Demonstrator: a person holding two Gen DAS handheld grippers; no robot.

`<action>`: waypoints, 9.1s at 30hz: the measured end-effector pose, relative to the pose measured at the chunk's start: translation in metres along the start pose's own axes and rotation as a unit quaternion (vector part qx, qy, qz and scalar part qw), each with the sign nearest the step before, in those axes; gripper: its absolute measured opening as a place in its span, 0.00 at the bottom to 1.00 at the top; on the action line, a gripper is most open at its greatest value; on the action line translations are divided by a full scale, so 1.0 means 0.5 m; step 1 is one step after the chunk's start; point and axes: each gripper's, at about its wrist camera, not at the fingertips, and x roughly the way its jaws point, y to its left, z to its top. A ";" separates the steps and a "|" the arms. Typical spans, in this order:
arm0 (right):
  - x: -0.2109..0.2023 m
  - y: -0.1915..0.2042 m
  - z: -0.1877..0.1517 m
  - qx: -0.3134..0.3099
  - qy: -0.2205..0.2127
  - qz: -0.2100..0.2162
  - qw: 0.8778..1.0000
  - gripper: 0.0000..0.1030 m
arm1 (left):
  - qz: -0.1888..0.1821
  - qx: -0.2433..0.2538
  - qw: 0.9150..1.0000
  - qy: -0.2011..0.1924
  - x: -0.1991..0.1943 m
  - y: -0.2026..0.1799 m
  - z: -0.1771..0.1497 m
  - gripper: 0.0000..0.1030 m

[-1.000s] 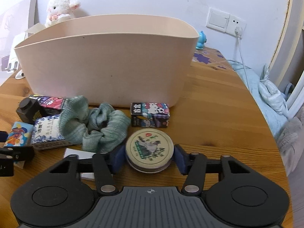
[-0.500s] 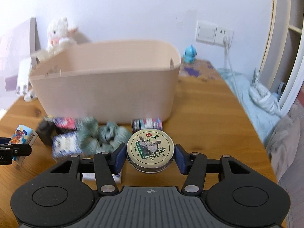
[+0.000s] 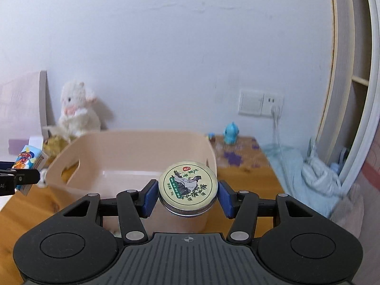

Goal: Organize objects
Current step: 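Carry tissue pack and tin into the beige basket and open both tools, then withdraw both tools from the basket back toward the remaining items, then grasp the black cube with left tool while right tool grasps the white card box, then lower black cube and white card box into the basket and open both tools, then withdraw both tools from the basket toward the patterned box and scrunchie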

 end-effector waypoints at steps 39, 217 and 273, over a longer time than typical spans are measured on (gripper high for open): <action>0.330 0.098 0.014 -0.075 0.199 -0.012 0.977 0.59 | -0.009 0.032 0.968 0.248 0.380 -0.075 0.021 0.48; 0.317 0.094 0.007 -0.097 0.176 -0.004 0.980 0.55 | -0.026 0.065 0.973 0.222 0.379 -0.052 0.030 0.32; 0.002 0.038 -0.137 -0.033 0.138 -0.007 0.990 1.00 | -0.038 0.051 0.988 0.139 0.078 -0.016 -0.133 0.77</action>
